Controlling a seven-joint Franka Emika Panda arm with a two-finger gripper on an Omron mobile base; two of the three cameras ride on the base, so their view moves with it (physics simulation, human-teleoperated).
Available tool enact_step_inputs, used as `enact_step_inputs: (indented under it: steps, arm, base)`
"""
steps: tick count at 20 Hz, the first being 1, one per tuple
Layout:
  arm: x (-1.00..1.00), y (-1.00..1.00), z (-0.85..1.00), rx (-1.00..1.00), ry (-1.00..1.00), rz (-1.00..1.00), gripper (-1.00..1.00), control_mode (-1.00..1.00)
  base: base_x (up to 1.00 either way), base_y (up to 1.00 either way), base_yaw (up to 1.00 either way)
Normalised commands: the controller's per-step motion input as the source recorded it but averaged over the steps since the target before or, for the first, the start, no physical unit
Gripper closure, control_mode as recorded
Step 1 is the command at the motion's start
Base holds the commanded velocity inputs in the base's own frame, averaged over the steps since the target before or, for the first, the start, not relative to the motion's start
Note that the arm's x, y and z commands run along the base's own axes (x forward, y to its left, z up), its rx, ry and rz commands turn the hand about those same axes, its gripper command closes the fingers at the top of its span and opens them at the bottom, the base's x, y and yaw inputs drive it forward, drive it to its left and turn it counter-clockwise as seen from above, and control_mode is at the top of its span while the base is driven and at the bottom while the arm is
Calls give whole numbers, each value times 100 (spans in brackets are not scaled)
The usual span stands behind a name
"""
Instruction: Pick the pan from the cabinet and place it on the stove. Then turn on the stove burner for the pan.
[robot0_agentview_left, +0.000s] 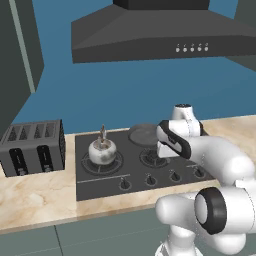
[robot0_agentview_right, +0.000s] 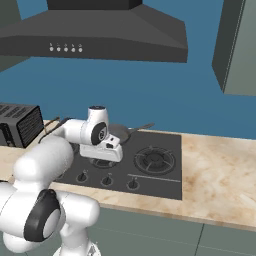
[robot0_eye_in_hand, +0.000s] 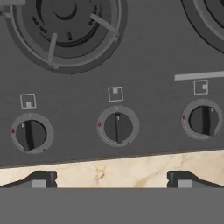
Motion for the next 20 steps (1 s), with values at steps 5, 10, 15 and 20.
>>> enact_step_inputs:
  steps: [5,10,15,20]
  arm:
    - [0,-7,-20,1,1,0,-100,-100]
    - [0,-5,-21,1,0,0,-100,-100]
    - [-6,-1,-19,1,0,0,-100,-100]
    - [-2,0,-21,0,0,0,-100,-100]
  base:
    - [0,0,0]
    - [0,0,0]
    - [0,0,0]
    - [0,0,0]
